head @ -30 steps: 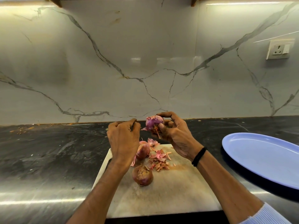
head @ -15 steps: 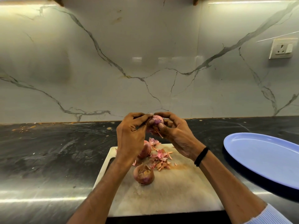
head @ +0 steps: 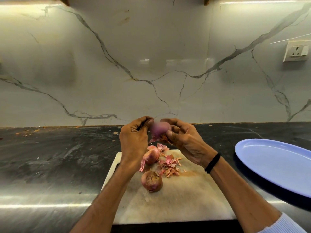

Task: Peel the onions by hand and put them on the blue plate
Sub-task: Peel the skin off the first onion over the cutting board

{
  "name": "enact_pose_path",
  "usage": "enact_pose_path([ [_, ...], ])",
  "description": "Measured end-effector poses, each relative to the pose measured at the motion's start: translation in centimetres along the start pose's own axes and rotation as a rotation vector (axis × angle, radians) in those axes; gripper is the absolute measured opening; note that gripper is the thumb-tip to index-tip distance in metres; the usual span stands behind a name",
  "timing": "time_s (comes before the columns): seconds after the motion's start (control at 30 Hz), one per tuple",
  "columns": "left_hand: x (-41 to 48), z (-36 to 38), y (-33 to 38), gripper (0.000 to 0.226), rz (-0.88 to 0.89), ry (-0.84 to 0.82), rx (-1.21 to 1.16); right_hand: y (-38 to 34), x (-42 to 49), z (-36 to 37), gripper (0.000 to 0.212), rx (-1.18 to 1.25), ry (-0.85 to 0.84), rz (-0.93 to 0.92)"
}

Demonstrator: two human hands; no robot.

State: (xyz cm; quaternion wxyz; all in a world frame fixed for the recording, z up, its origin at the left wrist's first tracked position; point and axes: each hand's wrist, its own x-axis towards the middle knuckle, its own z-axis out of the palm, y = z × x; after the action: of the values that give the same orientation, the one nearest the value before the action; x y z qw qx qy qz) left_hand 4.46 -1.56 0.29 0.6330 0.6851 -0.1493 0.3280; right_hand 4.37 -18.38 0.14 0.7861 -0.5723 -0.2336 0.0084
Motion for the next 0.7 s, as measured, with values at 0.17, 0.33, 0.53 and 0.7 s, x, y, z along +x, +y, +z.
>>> enact_pose_path([
  [0.17,0.4,-0.6,-0.7,0.022,-0.016,0.1,0.174,-0.3,-0.1,-0.3,0.05,0.074,0.005,0.019],
  [0.33,0.2,-1.0,-1.2,0.03,-0.039,0.007,0.411,-0.4,0.0,-0.4,0.052,0.096,0.041,0.02],
  [0.53,0.0,-0.3,0.1,0.035,0.114,-0.094,0.272,-0.3,0.1,-0.4,0.046,-0.038,0.116,-0.027],
  [0.7,-0.5,-0.2,0.8,0.035,0.145,-0.165,0.189,0.0,0.3,-0.7,0.044,-0.062,0.14,-0.077],
])
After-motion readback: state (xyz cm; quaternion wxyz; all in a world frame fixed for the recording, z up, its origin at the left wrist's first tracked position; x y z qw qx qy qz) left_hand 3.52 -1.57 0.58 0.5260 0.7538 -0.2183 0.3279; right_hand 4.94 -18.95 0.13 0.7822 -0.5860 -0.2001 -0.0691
